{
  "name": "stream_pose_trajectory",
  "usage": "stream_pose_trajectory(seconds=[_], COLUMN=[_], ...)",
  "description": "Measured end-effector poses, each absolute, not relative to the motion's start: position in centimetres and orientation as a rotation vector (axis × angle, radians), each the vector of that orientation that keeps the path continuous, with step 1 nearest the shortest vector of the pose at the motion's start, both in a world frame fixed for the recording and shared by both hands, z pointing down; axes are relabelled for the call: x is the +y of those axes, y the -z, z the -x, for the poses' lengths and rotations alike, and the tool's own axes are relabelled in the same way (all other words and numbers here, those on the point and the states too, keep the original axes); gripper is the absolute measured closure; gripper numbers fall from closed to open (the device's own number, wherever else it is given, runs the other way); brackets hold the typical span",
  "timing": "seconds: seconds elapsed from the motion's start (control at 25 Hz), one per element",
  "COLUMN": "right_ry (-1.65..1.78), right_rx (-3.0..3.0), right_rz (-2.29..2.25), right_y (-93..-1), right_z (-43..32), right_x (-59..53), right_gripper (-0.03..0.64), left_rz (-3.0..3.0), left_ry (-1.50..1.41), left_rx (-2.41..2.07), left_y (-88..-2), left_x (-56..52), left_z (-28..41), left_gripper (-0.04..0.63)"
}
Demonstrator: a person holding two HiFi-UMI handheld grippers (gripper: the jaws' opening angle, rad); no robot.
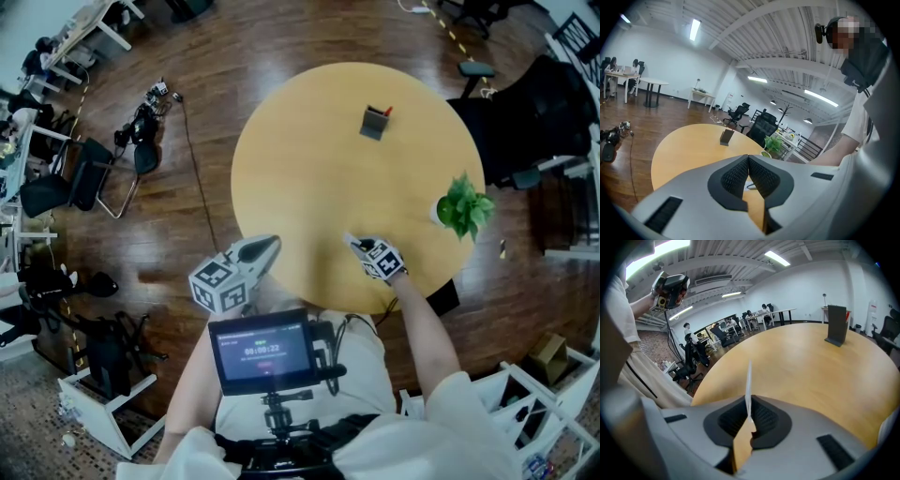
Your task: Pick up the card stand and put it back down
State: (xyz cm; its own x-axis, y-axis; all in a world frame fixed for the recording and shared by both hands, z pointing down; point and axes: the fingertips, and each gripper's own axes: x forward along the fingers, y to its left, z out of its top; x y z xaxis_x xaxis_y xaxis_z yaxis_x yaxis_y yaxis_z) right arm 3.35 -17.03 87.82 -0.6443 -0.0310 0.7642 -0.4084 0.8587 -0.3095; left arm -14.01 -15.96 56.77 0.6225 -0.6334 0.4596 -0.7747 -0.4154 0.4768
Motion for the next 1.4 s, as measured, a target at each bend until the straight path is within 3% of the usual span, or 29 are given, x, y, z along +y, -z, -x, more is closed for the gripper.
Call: stream_pose_trajectory(seconds=[0.52,0.64,0.76,0.88,1.4], right_ry=[-0.608,-0.598,-0.612,-0.627,-0.873], right_rx=[-2.173,-2.15,-2.121,-2.134,-2.361], right_rz=[-0.33,-0.366,-0.395,-0.458,-0.886], right_y=[-90.6,-91.0,-91.4,-91.0,-82.6], right_z=[-5.4,-5.7,-6.1,-6.8,-12.1], right_x=[-16.4,-16.5,-16.4,-16.7,-18.5], right_gripper=[0.58,0.544,0.439,0.406,0.405], left_rz=[-2.169,-2.171,-2.174,-2.178,-2.187], left_ry=[-0.283,-0.281,-0.282,-0.284,-0.269], left_rx=[-1.104,-1.102,-1.102,-1.099,-1.048], left_y=[-56.8,-56.5,-56.5,-56.4,-57.0], left_x=[-15.3,-15.1,-14.8,-14.7,-12.9], left_z=[13.4,13.3,13.2,13.0,10.5], left_gripper=[0.595,0.595,0.595,0.595,0.595])
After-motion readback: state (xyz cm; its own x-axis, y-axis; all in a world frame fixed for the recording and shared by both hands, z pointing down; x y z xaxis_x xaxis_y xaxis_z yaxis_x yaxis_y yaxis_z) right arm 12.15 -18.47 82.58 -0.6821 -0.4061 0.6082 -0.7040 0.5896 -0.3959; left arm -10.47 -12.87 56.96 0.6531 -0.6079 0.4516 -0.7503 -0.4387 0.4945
